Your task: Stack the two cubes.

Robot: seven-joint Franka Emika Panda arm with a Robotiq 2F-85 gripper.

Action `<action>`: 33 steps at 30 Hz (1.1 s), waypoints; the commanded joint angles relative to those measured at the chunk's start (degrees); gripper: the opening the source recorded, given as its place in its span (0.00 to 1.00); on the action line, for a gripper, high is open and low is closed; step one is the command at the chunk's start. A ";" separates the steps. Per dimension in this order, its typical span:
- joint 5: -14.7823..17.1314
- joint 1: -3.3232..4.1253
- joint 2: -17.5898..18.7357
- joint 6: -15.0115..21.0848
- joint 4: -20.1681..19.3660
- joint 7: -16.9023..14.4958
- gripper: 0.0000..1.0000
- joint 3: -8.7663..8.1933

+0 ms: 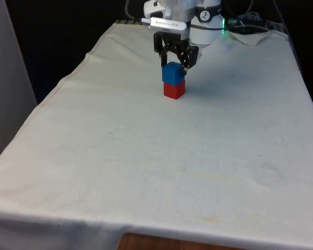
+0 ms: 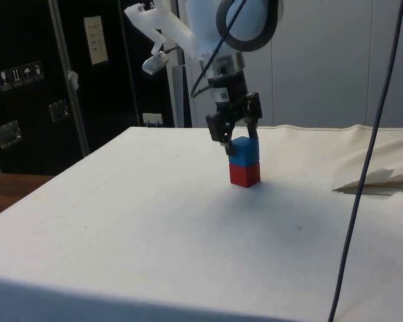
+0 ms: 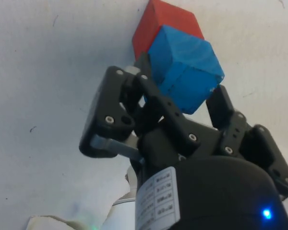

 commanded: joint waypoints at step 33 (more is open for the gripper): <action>0.80 0.17 -6.88 -9.74 4.13 -4.87 1.00 0.23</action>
